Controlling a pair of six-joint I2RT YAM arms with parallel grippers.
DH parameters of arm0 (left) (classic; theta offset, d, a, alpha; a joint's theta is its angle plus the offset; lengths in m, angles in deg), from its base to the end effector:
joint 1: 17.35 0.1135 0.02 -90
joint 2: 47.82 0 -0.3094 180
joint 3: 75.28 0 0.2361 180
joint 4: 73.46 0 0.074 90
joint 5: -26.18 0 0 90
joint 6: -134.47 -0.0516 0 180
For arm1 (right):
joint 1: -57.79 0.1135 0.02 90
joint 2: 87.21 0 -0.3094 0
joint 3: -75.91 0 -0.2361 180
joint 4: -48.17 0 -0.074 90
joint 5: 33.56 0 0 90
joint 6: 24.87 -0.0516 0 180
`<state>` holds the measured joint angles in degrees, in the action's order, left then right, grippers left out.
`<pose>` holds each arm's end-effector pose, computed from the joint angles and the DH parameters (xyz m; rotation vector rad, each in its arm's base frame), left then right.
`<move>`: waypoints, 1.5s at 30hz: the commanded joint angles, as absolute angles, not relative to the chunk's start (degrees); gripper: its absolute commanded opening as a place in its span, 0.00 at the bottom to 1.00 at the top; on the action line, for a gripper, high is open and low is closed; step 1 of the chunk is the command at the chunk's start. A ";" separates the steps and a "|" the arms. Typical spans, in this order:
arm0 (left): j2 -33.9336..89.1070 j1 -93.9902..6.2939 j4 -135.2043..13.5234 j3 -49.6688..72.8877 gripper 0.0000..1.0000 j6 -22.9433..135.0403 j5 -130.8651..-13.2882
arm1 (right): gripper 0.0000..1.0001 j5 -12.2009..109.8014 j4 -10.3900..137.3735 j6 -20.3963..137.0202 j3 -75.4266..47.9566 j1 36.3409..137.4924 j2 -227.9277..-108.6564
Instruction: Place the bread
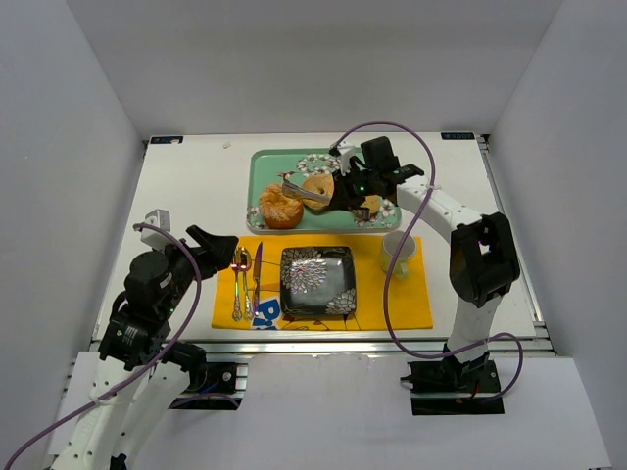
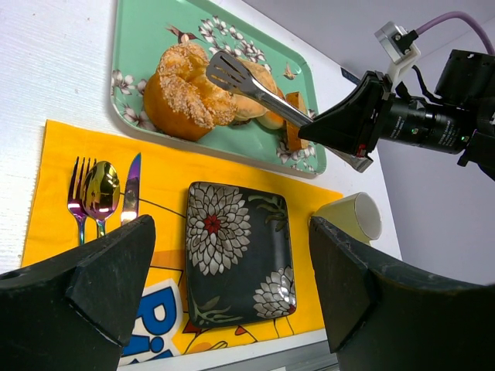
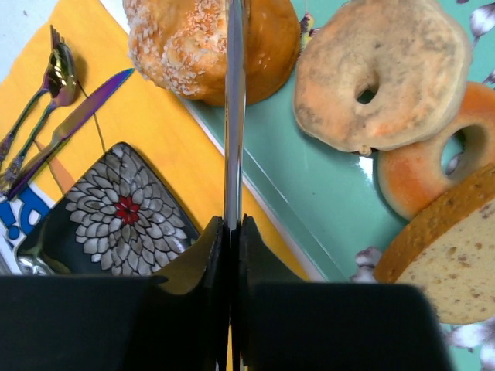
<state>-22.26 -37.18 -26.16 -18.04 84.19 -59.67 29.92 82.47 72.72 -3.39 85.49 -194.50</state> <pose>0.0602 -0.0177 0.3372 -0.3783 1.8561 -0.6539 0.3765 0.2237 0.3032 -0.9251 2.0985 0.7110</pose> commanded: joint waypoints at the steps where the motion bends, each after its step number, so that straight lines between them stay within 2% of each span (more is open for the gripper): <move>1: -22.16 -37.30 -26.31 -17.23 0.89 84.11 -58.81 | 0.02 26.12 82.41 73.13 -2.80 85.56 -191.28; 15: -22.15 -37.30 -26.48 -16.35 0.89 83.76 -58.37 | 0.00 15.23 80.91 64.60 -1.74 84.07 -181.79; 19: -23.12 -37.30 -25.78 -16.70 0.89 83.76 -57.66 | 0.00 8.29 89.48 71.17 -7.00 83.37 -175.74; 21: -23.56 -37.30 -25.60 -16.88 0.89 83.93 -57.40 | 0.00 7.31 91.89 76.08 -13.50 83.37 -172.74; 26: -23.91 -37.30 -25.34 -17.40 0.90 83.84 -57.22 | 0.00 11.08 96.55 83.13 -28.52 83.37 -160.79; 33: -22.42 -37.30 -27.97 -18.63 0.90 83.76 -59.15 | 0.00 16.71 96.39 84.73 -35.66 83.37 -154.45; 35: -21.98 -37.30 -28.50 -18.64 0.90 83.76 -59.51 | 0.09 18.03 95.86 84.55 -35.93 83.37 -154.71; 37: -21.89 -37.30 -28.77 -18.72 0.90 83.67 -59.77 | 0.28 18.65 95.77 85.69 -35.58 83.28 -155.15; 40: -22.68 -37.30 -28.15 -18.46 0.90 83.67 -59.42 | 0.48 18.04 96.99 87.35 -33.83 83.37 -155.68; 42: -23.29 -37.30 -27.37 -18.46 0.90 83.84 -59.07 | 0.53 17.16 97.17 87.63 -32.43 83.19 -155.85; 45: -24.61 -37.30 -26.31 -18.46 0.90 84.28 -58.37 | 0.54 16.28 96.82 87.19 -31.01 82.40 -156.20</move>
<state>-23.20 -37.18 -27.25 -18.21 84.17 -58.76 18.86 98.71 86.21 -34.89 82.96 -156.25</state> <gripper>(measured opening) 0.900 0.537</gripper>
